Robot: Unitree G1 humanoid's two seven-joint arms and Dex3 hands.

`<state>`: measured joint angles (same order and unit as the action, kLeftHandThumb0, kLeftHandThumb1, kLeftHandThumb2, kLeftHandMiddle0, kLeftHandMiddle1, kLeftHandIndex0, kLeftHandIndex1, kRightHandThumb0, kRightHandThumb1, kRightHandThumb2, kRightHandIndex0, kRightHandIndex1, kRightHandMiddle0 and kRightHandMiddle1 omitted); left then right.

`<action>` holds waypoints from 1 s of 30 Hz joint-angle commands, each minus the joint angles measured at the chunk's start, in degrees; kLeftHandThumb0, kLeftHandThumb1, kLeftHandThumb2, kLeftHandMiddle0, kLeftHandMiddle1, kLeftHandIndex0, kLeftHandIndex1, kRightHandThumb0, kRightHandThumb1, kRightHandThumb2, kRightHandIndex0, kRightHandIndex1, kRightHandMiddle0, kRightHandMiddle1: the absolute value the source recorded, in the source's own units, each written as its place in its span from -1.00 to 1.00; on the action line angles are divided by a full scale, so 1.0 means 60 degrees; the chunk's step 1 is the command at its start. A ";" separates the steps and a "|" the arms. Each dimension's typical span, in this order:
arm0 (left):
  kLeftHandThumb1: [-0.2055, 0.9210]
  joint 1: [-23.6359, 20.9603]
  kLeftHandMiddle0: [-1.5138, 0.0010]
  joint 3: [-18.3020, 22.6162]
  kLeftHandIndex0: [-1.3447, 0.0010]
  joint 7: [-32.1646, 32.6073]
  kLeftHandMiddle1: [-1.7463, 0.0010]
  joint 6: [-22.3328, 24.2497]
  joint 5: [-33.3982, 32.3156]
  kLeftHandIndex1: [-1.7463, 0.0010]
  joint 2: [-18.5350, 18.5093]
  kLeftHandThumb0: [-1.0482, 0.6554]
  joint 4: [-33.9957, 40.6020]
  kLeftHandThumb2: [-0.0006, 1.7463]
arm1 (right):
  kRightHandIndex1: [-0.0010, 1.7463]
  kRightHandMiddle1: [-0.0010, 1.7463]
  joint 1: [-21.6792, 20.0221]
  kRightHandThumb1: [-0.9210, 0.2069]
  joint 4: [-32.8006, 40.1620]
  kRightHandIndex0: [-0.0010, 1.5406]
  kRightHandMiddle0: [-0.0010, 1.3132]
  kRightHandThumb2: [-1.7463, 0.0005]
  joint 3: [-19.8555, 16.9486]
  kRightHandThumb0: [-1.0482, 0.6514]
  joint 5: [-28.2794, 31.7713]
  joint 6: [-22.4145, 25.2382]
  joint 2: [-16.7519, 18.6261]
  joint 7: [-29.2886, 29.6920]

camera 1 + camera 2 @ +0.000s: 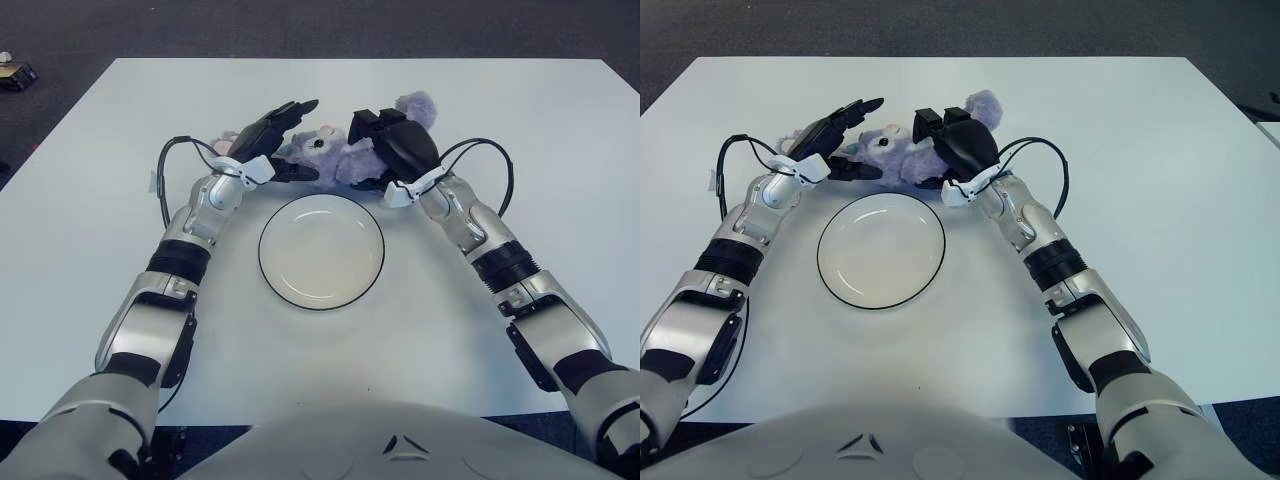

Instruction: Put the doll into the plate.

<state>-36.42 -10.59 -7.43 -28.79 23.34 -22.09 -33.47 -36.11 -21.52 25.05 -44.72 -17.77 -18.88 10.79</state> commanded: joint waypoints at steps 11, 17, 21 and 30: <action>0.73 -0.0388 0.49 -0.0096 0.53 -0.0374 0.93 0.0408 -0.0020 0.90 -0.0097 -0.68 -0.0249 -1.00 | 1.00 0.82 0.0346 -0.99 0.0540 -0.42 -0.45 0.57 -0.0084 -0.18 0.0013 -0.0373 -0.0194 -0.0015; 0.79 -0.0478 0.65 -0.0134 0.11 -0.0157 0.13 0.0404 0.0047 0.81 -0.0034 -0.58 -0.0464 -1.00 | 1.00 0.45 0.0390 -0.72 0.0649 -0.52 -0.25 0.33 -0.0148 0.17 0.0063 -0.0471 -0.0247 -0.0064; 0.80 -0.0489 0.68 -0.0139 0.14 -0.0118 -0.15 0.0391 0.0034 0.58 -0.0040 -0.55 -0.0501 -1.00 | 1.00 0.40 0.0409 -0.71 0.0663 -0.54 -0.23 0.33 -0.0218 0.21 0.0065 -0.0553 -0.0258 0.0049; 0.88 -0.0791 0.72 -0.0086 0.40 0.0120 -0.41 0.0802 -0.0038 0.01 0.0200 -0.51 -0.1124 -1.00 | 0.76 0.62 0.0877 -0.98 0.1715 -0.55 -0.42 0.60 -0.0623 0.23 0.0539 -0.0233 -0.0388 -0.0711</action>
<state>-39.10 -11.28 -7.99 -24.91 23.19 -21.37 -37.88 -32.36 -15.10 22.90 -43.52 -20.00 -20.50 8.83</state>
